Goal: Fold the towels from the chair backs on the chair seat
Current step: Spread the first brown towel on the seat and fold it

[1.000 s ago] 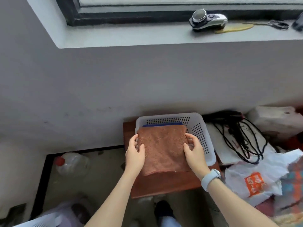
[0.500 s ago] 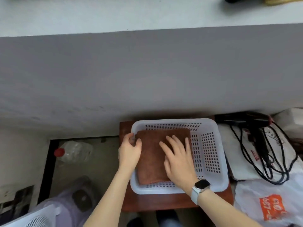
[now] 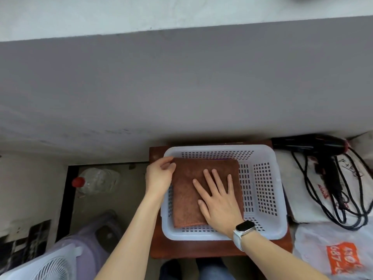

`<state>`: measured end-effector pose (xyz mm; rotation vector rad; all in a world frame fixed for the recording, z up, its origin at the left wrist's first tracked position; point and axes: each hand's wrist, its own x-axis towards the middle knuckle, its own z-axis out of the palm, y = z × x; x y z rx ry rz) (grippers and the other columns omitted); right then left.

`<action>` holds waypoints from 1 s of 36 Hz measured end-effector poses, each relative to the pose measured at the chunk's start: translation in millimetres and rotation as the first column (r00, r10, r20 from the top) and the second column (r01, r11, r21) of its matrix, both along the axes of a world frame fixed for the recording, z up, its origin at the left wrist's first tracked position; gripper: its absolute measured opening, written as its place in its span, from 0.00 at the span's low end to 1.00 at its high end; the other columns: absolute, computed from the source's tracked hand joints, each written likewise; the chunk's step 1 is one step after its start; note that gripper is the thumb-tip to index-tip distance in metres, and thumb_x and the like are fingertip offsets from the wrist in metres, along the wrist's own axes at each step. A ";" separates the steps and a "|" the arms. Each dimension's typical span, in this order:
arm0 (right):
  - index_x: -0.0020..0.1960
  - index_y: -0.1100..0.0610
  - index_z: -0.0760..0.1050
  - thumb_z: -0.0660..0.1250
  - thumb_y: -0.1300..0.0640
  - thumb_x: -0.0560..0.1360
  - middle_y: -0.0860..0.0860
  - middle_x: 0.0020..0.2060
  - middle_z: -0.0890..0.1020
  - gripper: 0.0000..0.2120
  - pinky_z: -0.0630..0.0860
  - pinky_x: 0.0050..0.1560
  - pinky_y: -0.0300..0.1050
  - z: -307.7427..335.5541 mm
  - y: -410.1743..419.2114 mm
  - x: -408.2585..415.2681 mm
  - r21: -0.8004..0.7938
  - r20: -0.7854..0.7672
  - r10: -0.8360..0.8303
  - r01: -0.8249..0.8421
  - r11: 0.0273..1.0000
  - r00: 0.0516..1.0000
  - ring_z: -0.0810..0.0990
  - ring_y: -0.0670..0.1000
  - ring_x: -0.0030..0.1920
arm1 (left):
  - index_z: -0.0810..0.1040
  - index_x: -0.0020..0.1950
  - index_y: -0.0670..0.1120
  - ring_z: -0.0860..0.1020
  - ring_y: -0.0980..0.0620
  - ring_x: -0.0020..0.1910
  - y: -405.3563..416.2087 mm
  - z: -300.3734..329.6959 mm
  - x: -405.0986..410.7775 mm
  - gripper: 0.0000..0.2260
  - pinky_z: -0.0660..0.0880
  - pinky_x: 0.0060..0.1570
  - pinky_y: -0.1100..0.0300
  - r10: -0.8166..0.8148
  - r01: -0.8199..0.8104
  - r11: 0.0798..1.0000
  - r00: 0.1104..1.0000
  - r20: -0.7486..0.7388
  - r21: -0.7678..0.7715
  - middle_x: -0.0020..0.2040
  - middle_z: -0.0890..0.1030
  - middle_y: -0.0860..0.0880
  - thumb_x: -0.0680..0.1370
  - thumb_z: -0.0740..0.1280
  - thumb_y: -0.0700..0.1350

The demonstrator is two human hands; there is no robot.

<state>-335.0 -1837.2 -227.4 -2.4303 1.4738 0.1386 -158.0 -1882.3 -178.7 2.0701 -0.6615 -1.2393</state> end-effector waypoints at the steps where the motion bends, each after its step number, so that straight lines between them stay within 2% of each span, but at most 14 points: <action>1: 0.72 0.47 0.59 0.53 0.45 0.74 0.56 0.71 0.65 0.26 0.51 0.67 0.65 -0.6 0.5 -0.7 0.002 0.001 0.002 -0.002 1.000 1.000 0.56 0.58 0.72 | 0.78 0.54 0.51 0.78 0.53 0.55 4.2 -0.4 -1.7 0.11 0.74 0.61 0.52 0.052 -0.053 0.998 0.998 -0.029 -0.037 0.55 0.80 0.48 0.76 0.65 0.38; 4: 0.72 0.47 0.59 0.53 0.45 0.74 0.56 0.72 0.65 0.26 0.52 0.67 0.65 -1.5 1.9 -1.6 0.001 -0.011 0.016 -0.016 1.000 1.000 0.56 0.58 0.72 | 0.79 0.51 0.52 0.76 0.59 0.56 12.5 3.6 -4.9 0.13 0.73 0.59 0.58 0.212 -0.229 0.961 0.970 -0.122 -0.157 0.62 0.75 0.52 0.76 0.63 0.34; 6: 0.72 0.46 0.60 0.53 0.45 0.74 0.56 0.71 0.65 0.26 0.51 0.67 0.65 -0.7 2.5 -1.5 0.002 -0.010 0.016 -0.016 1.000 1.000 0.56 0.58 0.72 | 0.78 0.53 0.52 0.76 0.62 0.54 13.3 5.6 -1.5 0.14 0.73 0.56 0.62 0.217 -0.233 0.948 0.971 -0.098 -0.218 0.64 0.73 0.54 0.76 0.63 0.34; 9: 0.71 0.47 0.62 0.53 0.46 0.74 0.55 0.72 0.65 0.25 0.49 0.68 0.63 3.9 1.5 -0.9 0.005 0.039 0.004 -0.004 1.000 0.999 0.55 0.57 0.72 | 0.76 0.60 0.50 0.77 0.57 0.55 17.4 6.6 -0.4 0.15 0.73 0.58 0.59 0.065 -0.029 0.963 0.990 0.127 -0.267 0.57 0.79 0.51 0.77 0.62 0.35; 11: 0.67 0.49 0.67 0.54 0.49 0.74 0.55 0.70 0.68 0.22 0.49 0.69 0.62 9.7 -0.1 -1.3 -0.010 0.127 -0.030 0.031 0.999 0.991 0.58 0.56 0.72 | 0.76 0.61 0.46 0.77 0.54 0.56 24.1 7.3 -5.8 0.14 0.73 0.59 0.56 -0.043 0.147 0.948 0.937 0.347 -0.281 0.56 0.80 0.49 0.78 0.61 0.35; 13: 0.64 0.53 0.71 0.55 0.53 0.74 0.55 0.66 0.72 0.20 0.50 0.70 0.61 15.7 -2.1 -2.2 -0.051 0.218 -0.059 0.072 0.996 0.974 0.61 0.55 0.70 | 0.76 0.61 0.42 0.76 0.51 0.58 32.4 4.1 -14.0 0.14 0.72 0.60 0.54 -0.156 0.360 0.885 0.827 0.540 -0.295 0.58 0.79 0.46 0.78 0.59 0.36; 16: 0.64 0.56 0.72 0.55 0.57 0.72 0.56 0.65 0.74 0.21 0.52 0.70 0.61 17.9 -4.0 -4.4 -0.110 0.225 -0.076 0.103 0.989 0.971 0.63 0.55 0.69 | 0.75 0.62 0.40 0.73 0.46 0.64 41.1 -10.7 -24.7 0.17 0.68 0.64 0.51 -0.346 0.685 0.714 0.526 0.777 -0.146 0.62 0.77 0.43 0.77 0.55 0.39; 17: 0.65 0.57 0.70 0.55 0.57 0.72 0.56 0.66 0.73 0.22 0.52 0.71 0.60 16.2 -5.0 -5.4 -0.112 0.198 -0.092 0.116 0.987 0.976 0.63 0.55 0.70 | 0.73 0.64 0.40 0.72 0.44 0.66 42.8 -17.5 -27.8 0.18 0.66 0.66 0.50 -0.398 0.739 0.670 0.440 0.805 -0.072 0.64 0.75 0.42 0.77 0.54 0.41; 19: 0.68 0.57 0.67 0.54 0.57 0.72 0.57 0.68 0.70 0.24 0.52 0.71 0.59 10.3 -7.5 -7.5 -0.107 0.135 -0.115 0.130 0.986 0.984 0.61 0.55 0.71 | 0.68 0.68 0.39 0.67 0.41 0.69 44.5 -30.6 -34.2 0.20 0.61 0.68 0.46 -0.466 0.758 0.650 0.341 0.816 0.055 0.68 0.70 0.40 0.78 0.53 0.44; 21: 0.70 0.56 0.65 0.54 0.55 0.73 0.57 0.70 0.68 0.25 0.50 0.72 0.58 2.6 -10.3 -10.7 -0.098 0.089 -0.109 0.118 0.988 0.990 0.59 0.55 0.71 | 0.61 0.72 0.39 0.59 0.41 0.72 44.8 -44.3 -38.8 0.23 0.57 0.69 0.44 -0.498 0.731 0.670 0.313 0.809 0.130 0.72 0.64 0.38 0.78 0.51 0.47; 25: 0.72 0.51 0.60 0.53 0.52 0.74 0.55 0.71 0.65 0.25 0.49 0.71 0.57 -11.0 -16.2 -16.3 -0.071 0.059 -0.138 0.142 0.987 0.989 0.55 0.55 0.73 | 0.51 0.74 0.40 0.49 0.45 0.74 38.0 -65.2 -43.4 0.25 0.49 0.73 0.47 -0.499 0.711 0.687 0.313 0.808 0.148 0.74 0.57 0.40 0.79 0.49 0.49; 31: 0.73 0.50 0.55 0.51 0.49 0.76 0.54 0.73 0.62 0.26 0.46 0.72 0.57 -23.3 -11.4 -18.0 -0.042 0.055 -0.151 0.153 0.987 0.987 0.52 0.55 0.73 | 0.46 0.74 0.42 0.49 0.45 0.74 36.3 -79.5 -44.0 0.27 0.46 0.73 0.49 -0.504 0.710 0.685 0.299 0.810 0.164 0.75 0.54 0.42 0.78 0.50 0.51; 36: 0.73 0.50 0.55 0.51 0.49 0.76 0.53 0.73 0.58 0.26 0.43 0.72 0.55 -25.6 -16.6 -18.6 -0.023 0.069 -0.137 0.139 0.990 0.988 0.51 0.54 0.74 | 0.46 0.74 0.42 0.49 0.46 0.75 32.6 -80.8 -44.2 0.27 0.46 0.73 0.49 -0.513 0.689 0.696 0.280 0.811 0.202 0.75 0.53 0.42 0.79 0.49 0.52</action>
